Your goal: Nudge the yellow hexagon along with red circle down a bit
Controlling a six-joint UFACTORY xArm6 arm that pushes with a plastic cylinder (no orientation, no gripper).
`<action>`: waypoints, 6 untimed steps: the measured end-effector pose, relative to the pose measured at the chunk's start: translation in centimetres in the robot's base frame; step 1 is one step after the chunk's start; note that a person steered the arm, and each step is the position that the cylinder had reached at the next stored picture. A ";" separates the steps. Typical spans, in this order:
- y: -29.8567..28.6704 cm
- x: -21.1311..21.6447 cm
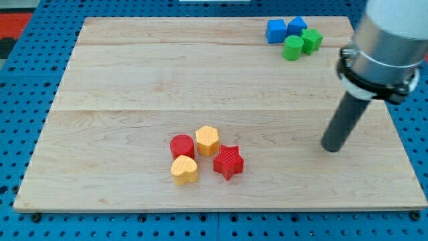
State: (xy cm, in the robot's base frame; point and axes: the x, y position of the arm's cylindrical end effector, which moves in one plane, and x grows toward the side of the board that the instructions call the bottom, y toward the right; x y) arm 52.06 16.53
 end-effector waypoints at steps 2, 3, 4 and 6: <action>-4.7 0.2; -4.4 0.2; -5.6 0.2; -7.2 -6.4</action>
